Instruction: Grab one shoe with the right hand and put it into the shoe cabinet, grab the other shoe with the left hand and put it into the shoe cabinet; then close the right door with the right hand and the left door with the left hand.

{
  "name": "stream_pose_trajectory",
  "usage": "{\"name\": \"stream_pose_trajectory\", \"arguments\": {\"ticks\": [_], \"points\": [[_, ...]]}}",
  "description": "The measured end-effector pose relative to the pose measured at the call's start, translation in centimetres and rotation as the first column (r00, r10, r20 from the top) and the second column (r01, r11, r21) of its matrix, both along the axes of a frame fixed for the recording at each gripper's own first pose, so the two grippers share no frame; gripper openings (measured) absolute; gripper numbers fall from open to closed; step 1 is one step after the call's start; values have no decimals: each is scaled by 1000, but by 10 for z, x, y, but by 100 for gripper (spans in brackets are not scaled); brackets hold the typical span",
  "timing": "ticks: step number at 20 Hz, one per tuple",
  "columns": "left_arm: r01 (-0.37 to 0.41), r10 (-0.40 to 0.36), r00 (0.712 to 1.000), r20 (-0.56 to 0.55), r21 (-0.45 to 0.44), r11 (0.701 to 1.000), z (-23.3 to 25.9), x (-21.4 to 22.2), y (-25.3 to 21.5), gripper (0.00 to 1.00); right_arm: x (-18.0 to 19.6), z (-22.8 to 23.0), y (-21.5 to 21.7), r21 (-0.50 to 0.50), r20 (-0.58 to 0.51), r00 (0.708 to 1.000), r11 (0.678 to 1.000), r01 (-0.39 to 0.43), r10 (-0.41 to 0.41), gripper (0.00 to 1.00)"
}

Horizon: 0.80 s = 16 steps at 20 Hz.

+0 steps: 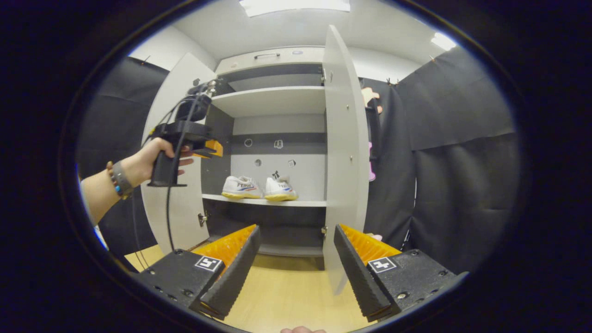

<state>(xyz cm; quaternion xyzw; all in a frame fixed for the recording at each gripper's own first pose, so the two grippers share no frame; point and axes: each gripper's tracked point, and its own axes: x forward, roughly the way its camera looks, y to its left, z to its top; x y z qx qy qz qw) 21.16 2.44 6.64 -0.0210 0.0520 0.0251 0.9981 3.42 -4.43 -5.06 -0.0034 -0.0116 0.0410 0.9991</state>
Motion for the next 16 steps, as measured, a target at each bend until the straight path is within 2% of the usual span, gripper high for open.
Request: {"name": "stream_pose_trajectory", "arguments": {"ticks": [1, 5, 7, 8, 10, 14, 16], "points": [[7, -7, 999, 31, 17, 1000, 3, -27, -6, 46, -3, 4, -3, -4, 7, 1000, 1000, 3, -3, 99], [38, -37, 997, 68, -11, 999, -14, -135, -27, 59, -16, 14, -19, -23, 13, 1000, 999, 27, -27, 99], [42, -39, 997, 59, -48, 998, -27, -174, -32, 70, -21, 19, -26, -13, 13, 999, 999, 43, -43, 100], [32, -30, 999, 35, -59, 998, -38, -193, -32, 70, -23, 22, -30, -1, 13, 999, 999, 47, -47, 100], [10, -8, 999, 45, -60, 998, -46, -216, -29, 73, -25, 34, -46, 13, 32, 996, 997, 80, -80, 100], [-17, 17, 996, 86, -4, 1000, -53, -248, -28, 78, -19, 67, -86, 0, 96, 982, 987, 161, -160, 100], [-19, 18, 997, 81, 12, 1000, -66, -247, -28, 78, -9, 86, -107, -10, 118, 975, 981, 193, -191, 100]]}}
